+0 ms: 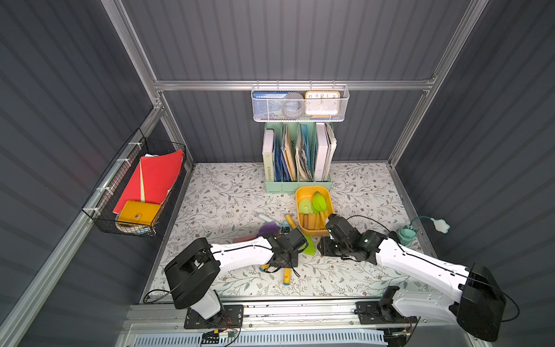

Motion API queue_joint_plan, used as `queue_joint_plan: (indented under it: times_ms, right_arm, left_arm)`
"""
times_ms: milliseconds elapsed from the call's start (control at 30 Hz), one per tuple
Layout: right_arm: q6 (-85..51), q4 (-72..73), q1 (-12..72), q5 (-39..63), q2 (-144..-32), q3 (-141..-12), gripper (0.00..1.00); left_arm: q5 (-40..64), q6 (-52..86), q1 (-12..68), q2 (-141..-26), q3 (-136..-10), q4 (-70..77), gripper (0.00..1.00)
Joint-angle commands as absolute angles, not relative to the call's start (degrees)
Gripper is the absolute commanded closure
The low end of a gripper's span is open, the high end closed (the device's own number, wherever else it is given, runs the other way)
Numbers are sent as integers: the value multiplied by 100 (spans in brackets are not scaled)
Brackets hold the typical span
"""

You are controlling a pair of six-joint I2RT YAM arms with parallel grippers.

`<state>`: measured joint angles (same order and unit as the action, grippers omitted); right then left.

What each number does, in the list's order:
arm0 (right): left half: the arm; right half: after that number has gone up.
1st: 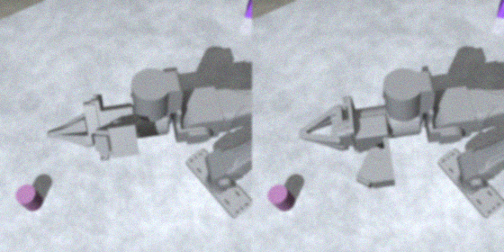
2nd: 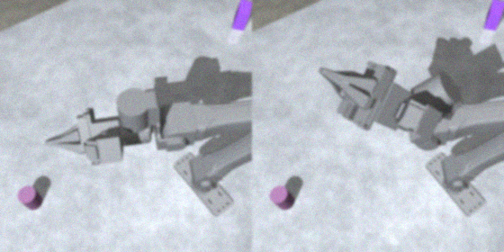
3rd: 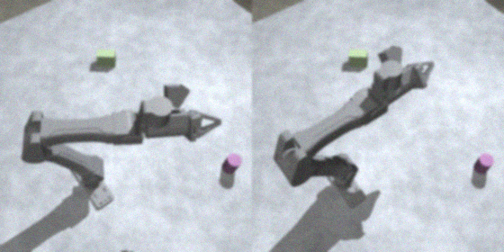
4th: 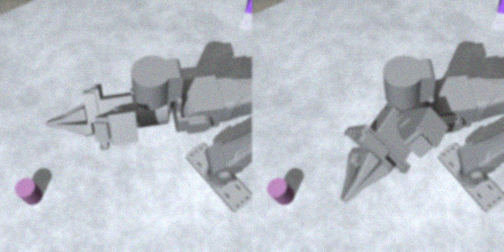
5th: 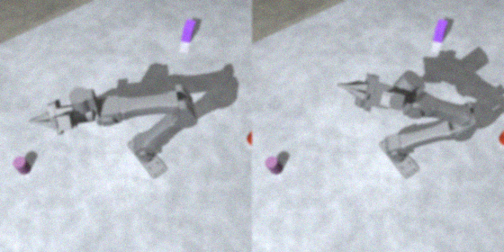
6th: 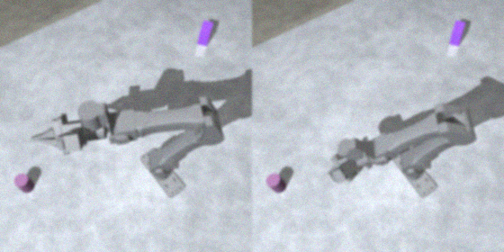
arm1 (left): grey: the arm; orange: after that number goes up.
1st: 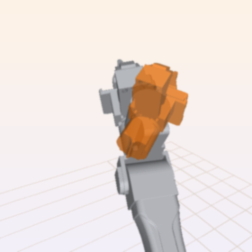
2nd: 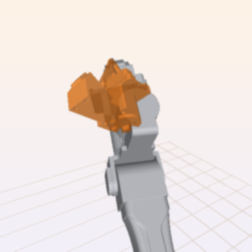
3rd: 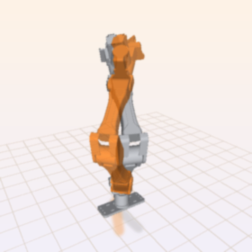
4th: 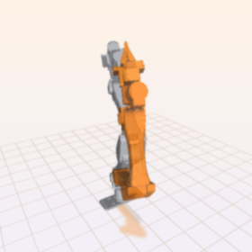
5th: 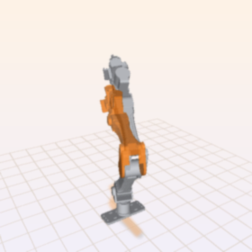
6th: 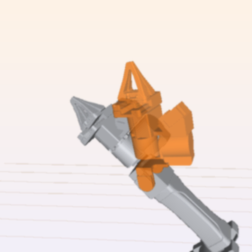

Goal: Put the shovel into the storage box
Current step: Pick up the shovel from the center of the board, then place the shovel in the storage box.

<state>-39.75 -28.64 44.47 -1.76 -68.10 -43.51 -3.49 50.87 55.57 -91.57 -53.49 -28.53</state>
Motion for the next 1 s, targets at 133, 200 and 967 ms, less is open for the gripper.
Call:
queue_joint_plan:
  times_ms: [133, 200, 967]
  right_arm:
    - [-3902, -2909, 4362, -292, -6653, -4463, 54]
    - [-3905, -2883, 4334, -282, -6653, -4453, 54]
    - [-3867, -3196, 3584, -110, -6018, -4263, 53]
  left_arm:
    - [-472, 5151, 5572, -8991, -5752, -3164, 92]
    - [-529, 5111, 5555, -9019, -5865, -3190, 92]
    - [-471, 4253, 5086, -10328, -8150, -3221, 91]
